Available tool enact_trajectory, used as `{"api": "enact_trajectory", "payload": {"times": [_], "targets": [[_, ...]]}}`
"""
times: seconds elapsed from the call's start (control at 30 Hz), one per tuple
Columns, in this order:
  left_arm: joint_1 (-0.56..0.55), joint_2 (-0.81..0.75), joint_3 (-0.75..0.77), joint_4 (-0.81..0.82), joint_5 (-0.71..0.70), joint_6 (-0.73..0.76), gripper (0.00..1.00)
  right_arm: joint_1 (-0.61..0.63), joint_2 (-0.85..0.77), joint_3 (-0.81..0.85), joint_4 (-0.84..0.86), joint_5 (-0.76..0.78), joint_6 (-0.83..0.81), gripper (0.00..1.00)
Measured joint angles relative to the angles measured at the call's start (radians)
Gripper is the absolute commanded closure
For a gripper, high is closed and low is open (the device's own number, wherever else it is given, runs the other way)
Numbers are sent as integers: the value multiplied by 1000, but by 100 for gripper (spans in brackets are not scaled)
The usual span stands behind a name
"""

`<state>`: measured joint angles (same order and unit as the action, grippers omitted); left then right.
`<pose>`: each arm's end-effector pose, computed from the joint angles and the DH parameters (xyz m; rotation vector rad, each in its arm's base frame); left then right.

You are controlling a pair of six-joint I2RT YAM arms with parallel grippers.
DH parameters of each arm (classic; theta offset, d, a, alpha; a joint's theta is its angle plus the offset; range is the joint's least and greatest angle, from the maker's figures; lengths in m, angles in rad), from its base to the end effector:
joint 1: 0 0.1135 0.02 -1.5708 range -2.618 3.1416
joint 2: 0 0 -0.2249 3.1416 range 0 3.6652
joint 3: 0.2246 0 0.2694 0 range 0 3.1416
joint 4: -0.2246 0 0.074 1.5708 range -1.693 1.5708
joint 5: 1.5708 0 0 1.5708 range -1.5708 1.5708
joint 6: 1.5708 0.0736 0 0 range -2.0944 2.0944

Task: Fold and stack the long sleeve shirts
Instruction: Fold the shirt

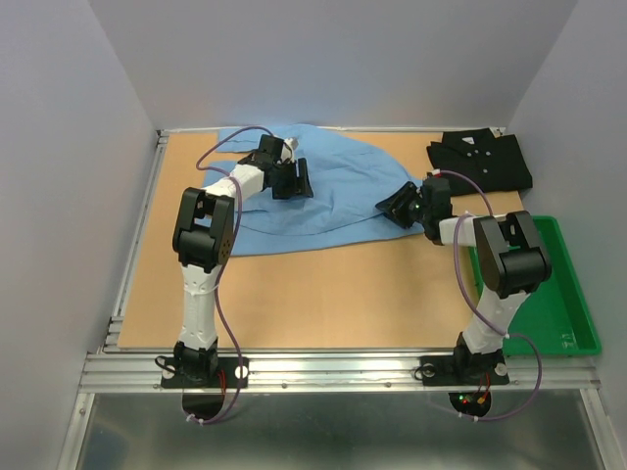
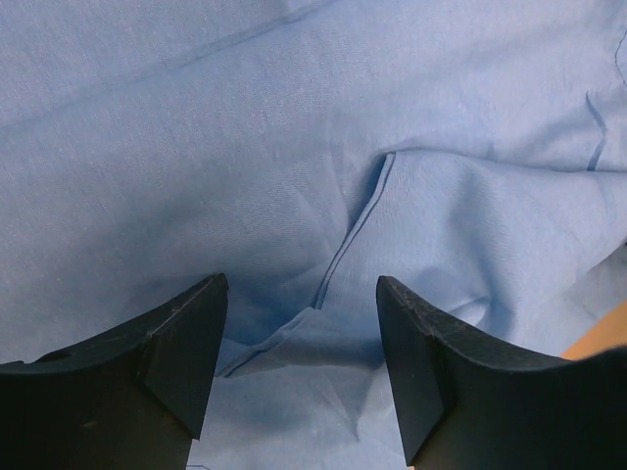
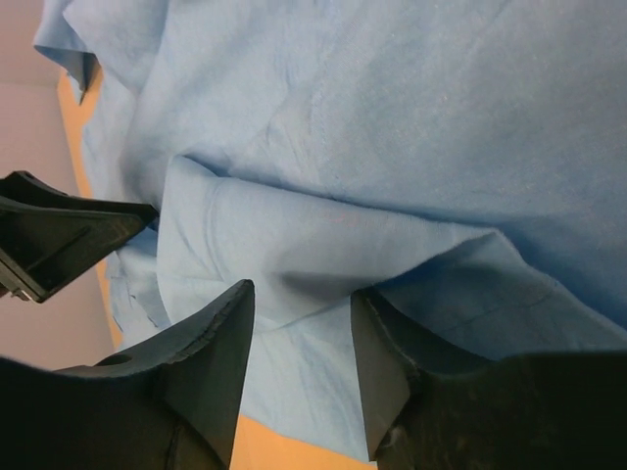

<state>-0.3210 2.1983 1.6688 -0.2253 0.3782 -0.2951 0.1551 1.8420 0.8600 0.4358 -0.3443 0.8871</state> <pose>0.4780 -0.1876 0.1171 0.2268 2.3680 -0.7431 0.3898 0.0861 0.0707 0.5946 2.1606 0.9607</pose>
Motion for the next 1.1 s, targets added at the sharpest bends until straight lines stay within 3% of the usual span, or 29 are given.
{"api": "enact_trajectory", "payload": {"times": [0.3,0.73,0.93,1.1], "targets": [[14,-43,-65,26,-63,-45,20,-4,12,13,22,-1,5,62],[239,-555,-468,124,-289,-175,21,-4,17,13,46,-12,-1,63],[277,-539,-577,138,-327,-203,23,-4,17,13,48,-19,-5,64],[305,-468,-582,162,-323,-211,23,-4,17,13,48,-25,-11,63]]}}
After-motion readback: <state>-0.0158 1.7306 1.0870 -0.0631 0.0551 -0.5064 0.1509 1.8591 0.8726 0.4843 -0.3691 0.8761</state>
